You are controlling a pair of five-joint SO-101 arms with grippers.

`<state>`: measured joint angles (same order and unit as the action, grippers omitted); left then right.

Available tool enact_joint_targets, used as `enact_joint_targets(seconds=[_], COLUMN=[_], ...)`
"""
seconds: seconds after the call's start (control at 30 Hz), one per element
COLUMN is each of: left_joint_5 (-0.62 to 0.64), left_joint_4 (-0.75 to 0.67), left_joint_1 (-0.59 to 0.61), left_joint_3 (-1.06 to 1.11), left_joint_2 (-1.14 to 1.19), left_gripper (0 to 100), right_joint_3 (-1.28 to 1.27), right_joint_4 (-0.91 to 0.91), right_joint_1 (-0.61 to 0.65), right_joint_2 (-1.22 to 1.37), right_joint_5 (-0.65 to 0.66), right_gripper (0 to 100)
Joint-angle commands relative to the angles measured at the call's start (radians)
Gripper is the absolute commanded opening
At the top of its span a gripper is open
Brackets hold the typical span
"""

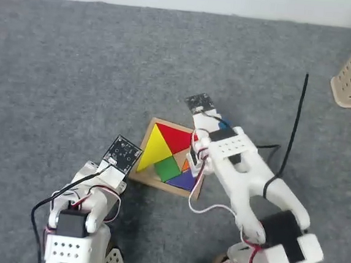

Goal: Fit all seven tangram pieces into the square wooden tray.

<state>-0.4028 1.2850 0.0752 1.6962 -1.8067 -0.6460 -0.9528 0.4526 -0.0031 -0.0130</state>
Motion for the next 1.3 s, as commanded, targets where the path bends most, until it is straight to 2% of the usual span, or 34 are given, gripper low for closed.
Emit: enact_joint_targets(seconds=[0.0,0.53,0.67,0.73,0.93,1.07,1.27], left_joint_5=[0.011,0.011,0.011,0.011,0.011,0.011,0.011], left_joint_4=[-0.002,-0.002,-0.002,-0.002,-0.002,-0.002,-0.002], left_joint_1=[0.005,0.005,0.005,0.005,0.005,0.005,0.005], left_joint_3=[-0.012,-0.012,-0.012,-0.012,-0.012,-0.012,-0.012], left_joint_2=[-0.021,-0.021,-0.021,-0.021,-0.021,-0.021,-0.021], left_gripper=[12,12,12,12,12,12,12], right_joint_3=[0.094,0.325,0.417,0.508,0.674,0.684,0.747], right_joint_4=[0.015,0.012,-0.065,-0.119,-0.200,-0.191,-0.191], right_joint_1=[-0.065,-0.174,-0.160,-0.148,-0.101,-0.110,-0.140], right_joint_2=[0.071,0.214,0.156,0.122,0.183,0.321,0.464], right_joint_5=[0.006,0.069,0.064,0.063,0.110,0.209,0.224], right_gripper=[0.6,0.6,0.7,3.2,21.2,22.8,22.8])
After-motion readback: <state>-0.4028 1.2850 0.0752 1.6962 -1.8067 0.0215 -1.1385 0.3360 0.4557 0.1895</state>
